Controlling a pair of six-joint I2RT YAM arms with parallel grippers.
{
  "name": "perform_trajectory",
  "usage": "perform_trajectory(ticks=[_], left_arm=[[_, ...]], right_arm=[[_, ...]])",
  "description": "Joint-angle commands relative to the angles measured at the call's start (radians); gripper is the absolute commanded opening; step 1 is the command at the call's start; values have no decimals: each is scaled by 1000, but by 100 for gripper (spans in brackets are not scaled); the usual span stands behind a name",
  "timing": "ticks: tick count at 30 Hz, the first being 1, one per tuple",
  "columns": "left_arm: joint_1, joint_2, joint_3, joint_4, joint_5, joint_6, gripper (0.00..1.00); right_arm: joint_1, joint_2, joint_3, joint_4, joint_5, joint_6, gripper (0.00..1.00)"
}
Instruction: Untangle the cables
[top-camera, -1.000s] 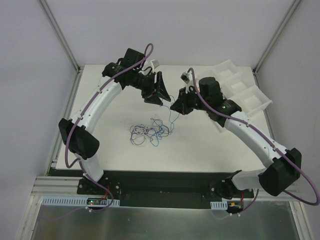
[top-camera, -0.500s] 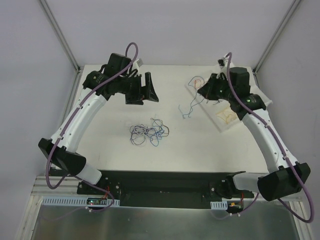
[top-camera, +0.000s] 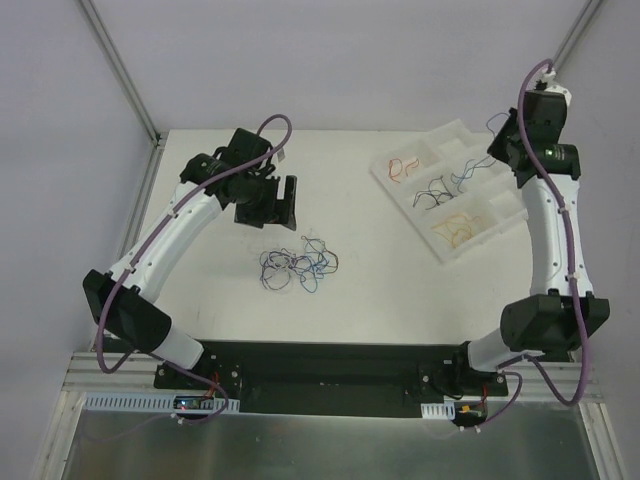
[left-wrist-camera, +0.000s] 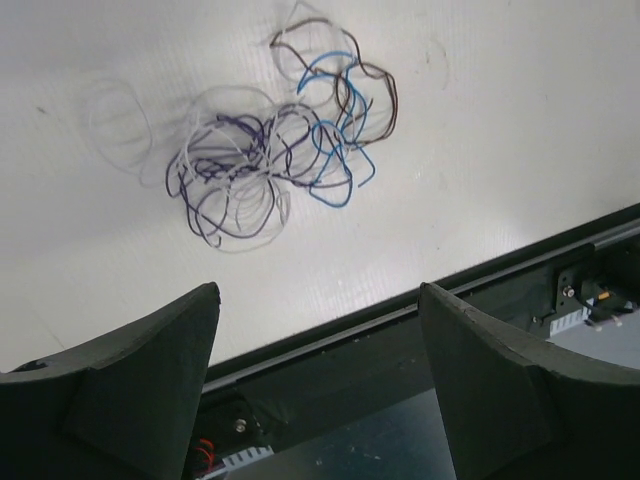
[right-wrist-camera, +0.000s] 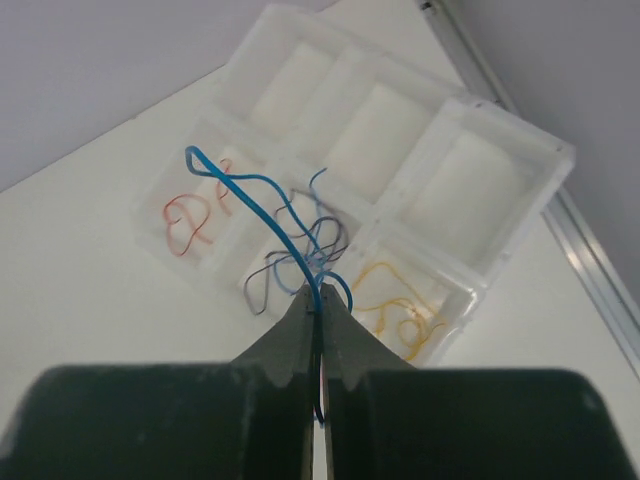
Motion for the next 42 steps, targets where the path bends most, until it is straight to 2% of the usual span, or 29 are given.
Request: perform_trajectory(ticks=[1, 5, 12, 18, 22, 27, 32, 36, 42], left_arm=[[17, 93, 143, -18, -45, 145, 80], [78, 141, 171, 19, 22, 133, 80], [209, 133, 122, 48, 122, 76, 79], [218, 131, 88, 50, 139, 72, 79], [218, 164, 88, 54, 160, 61, 79], [227, 191, 121, 68, 196, 56, 79], [275, 202, 128, 80, 242, 24, 78], [280, 190, 109, 88, 268, 13, 78], [280, 122, 65, 80, 226, 36, 78]], right_arm=[[-123, 97, 129, -93, 104, -40, 0], [-213, 137, 139, -107, 107, -32, 1], [-354, 254, 104, -95, -29, 9, 0], [-382, 367, 94, -75, -73, -15, 0], [-381, 519, 212, -127, -149, -23, 1], [-381, 710, 464, -277, -175, -11, 0], [-381, 779, 581, -271, -109, -63, 0], [-387, 776, 594, -215, 12, -165, 0], [-411, 776, 594, -172, 25, -176, 0]])
